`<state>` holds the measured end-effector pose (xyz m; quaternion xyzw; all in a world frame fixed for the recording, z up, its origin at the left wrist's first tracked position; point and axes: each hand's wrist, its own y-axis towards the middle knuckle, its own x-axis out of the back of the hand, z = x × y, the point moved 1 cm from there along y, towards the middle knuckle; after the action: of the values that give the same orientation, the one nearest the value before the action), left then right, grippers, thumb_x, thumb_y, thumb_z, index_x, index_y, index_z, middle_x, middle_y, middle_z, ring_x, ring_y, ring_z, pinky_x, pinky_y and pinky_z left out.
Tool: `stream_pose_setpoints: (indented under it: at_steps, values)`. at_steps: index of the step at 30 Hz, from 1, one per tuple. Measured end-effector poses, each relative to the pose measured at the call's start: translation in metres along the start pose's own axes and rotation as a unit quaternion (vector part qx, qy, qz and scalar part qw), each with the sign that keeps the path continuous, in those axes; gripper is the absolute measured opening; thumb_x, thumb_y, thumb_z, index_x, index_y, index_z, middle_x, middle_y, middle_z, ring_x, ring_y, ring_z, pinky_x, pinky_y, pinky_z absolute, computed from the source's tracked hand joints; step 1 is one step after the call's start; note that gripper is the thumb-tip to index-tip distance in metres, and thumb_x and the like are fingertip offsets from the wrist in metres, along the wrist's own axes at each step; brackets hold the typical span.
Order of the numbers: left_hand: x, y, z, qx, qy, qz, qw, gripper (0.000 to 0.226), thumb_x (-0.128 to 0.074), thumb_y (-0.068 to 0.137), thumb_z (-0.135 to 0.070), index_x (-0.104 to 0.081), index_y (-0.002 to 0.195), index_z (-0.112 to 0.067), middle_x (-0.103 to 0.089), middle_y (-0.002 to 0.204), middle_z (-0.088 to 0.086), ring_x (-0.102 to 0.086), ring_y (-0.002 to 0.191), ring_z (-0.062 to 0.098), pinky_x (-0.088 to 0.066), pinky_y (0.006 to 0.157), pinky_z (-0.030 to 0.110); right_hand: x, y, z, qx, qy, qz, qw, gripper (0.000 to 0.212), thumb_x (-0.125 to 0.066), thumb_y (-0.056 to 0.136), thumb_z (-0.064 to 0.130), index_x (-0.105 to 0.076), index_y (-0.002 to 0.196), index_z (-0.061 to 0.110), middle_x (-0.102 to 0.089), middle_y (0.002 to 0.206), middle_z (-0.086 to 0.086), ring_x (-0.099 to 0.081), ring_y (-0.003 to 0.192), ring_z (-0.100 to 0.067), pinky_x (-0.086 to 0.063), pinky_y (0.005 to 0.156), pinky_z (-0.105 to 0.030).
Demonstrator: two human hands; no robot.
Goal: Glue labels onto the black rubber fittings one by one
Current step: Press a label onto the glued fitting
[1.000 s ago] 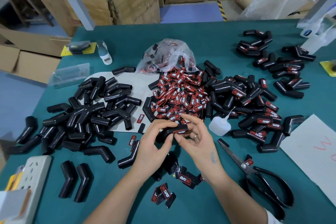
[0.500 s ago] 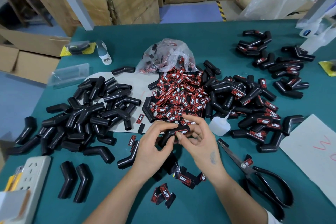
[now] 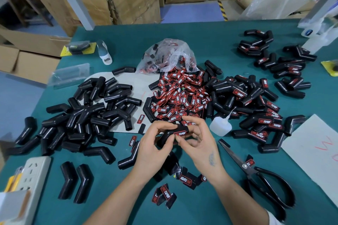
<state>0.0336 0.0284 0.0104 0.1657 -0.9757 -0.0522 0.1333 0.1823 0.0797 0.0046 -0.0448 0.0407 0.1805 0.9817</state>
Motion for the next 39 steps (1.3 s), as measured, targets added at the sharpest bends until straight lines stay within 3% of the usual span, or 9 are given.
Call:
stream_pose_setpoints:
  at_steps: [3,6,10,16,23,29,32,34,39]
  values:
    - [-0.001,0.000,-0.001,0.002,0.000,-0.009,1.000,0.044,-0.063,0.090,-0.001,-0.063,0.110,-0.041,-0.070,0.112,-0.014,-0.067,0.113,0.012,-0.046,0.098,0.015,0.000,-0.001,0.000,-0.003,0.008,-0.001,1.000,0.049,-0.079,0.086,0.025,-0.061,0.127,0.042,-0.075,0.105,-0.004,-0.073,0.097,-0.020,-0.059,0.083,-0.030]
    - [-0.003,-0.001,-0.001,-0.005,-0.001,-0.017,1.000,0.047,-0.063,0.090,0.000,-0.063,0.110,-0.042,-0.070,0.112,-0.015,-0.067,0.113,0.012,-0.046,0.098,0.015,0.001,0.000,-0.002,-0.018,0.030,0.006,0.999,0.050,-0.079,0.091,0.010,-0.062,0.129,0.036,-0.074,0.106,-0.005,-0.072,0.098,-0.020,-0.060,0.088,-0.036]
    - [-0.004,-0.001,0.000,-0.039,0.007,-0.021,0.999,0.045,-0.064,0.089,0.005,-0.064,0.112,-0.034,-0.068,0.113,-0.015,-0.066,0.114,0.014,-0.046,0.099,0.016,-0.001,-0.001,-0.003,-0.048,0.079,0.013,0.996,0.051,-0.073,0.094,-0.004,-0.063,0.132,0.028,-0.072,0.103,0.001,-0.068,0.090,-0.013,-0.059,0.083,-0.030]
    - [-0.005,0.000,0.000,-0.040,-0.009,-0.027,0.999,0.049,-0.065,0.089,0.005,-0.064,0.110,-0.038,-0.069,0.111,-0.016,-0.067,0.111,0.013,-0.047,0.098,0.018,0.000,0.000,-0.003,-0.056,0.108,0.005,0.993,0.048,-0.069,0.092,0.006,-0.062,0.135,0.025,-0.068,0.107,-0.012,-0.065,0.093,-0.018,-0.058,0.084,-0.030]
    - [-0.003,0.001,0.002,-0.014,-0.026,-0.031,0.999,0.044,-0.066,0.091,0.000,-0.065,0.108,-0.041,-0.071,0.110,-0.013,-0.067,0.111,0.015,-0.049,0.099,0.021,0.000,0.001,-0.002,-0.046,0.105,0.015,0.993,0.046,-0.063,0.094,0.010,-0.064,0.132,0.036,-0.071,0.098,-0.002,-0.068,0.091,-0.016,-0.058,0.084,-0.030]
    - [0.002,0.005,0.007,-0.028,-0.020,-0.015,0.999,0.012,-0.063,0.095,-0.015,-0.072,0.097,-0.023,-0.067,0.106,-0.010,-0.067,0.109,0.020,-0.056,0.093,0.045,0.003,0.001,0.000,-0.001,0.027,0.014,1.000,0.040,-0.063,0.100,0.019,-0.061,0.134,0.040,-0.073,0.094,-0.003,-0.072,0.092,-0.017,-0.056,0.085,-0.028]
    - [0.003,0.006,0.007,-0.018,-0.029,-0.010,0.999,0.014,-0.062,0.097,-0.018,-0.075,0.099,-0.021,-0.068,0.107,-0.007,-0.066,0.110,0.022,-0.055,0.094,0.035,0.005,-0.001,0.000,0.037,-0.035,0.005,0.999,0.031,-0.063,0.102,0.030,-0.062,0.131,0.041,-0.073,0.097,0.000,-0.075,0.092,-0.023,-0.055,0.086,-0.026]
    - [0.003,0.006,0.005,-0.013,-0.050,-0.008,0.999,0.015,-0.062,0.098,-0.019,-0.076,0.101,-0.023,-0.068,0.109,-0.004,-0.066,0.110,0.024,-0.058,0.084,0.026,0.004,-0.002,-0.001,0.048,-0.052,0.001,0.998,0.021,-0.064,0.102,0.033,-0.066,0.122,0.039,-0.075,0.099,0.004,-0.076,0.090,-0.022,-0.055,0.083,-0.023]
    - [0.005,0.005,0.010,-0.016,-0.069,-0.014,0.997,0.011,-0.074,0.094,-0.020,-0.079,0.101,-0.014,-0.070,0.110,0.000,-0.069,0.109,0.025,-0.062,0.069,0.040,0.003,-0.001,-0.003,0.055,-0.069,-0.011,0.996,0.014,-0.068,0.102,0.027,-0.073,0.110,0.037,-0.078,0.098,0.006,-0.078,0.088,-0.019,-0.055,0.081,-0.018]
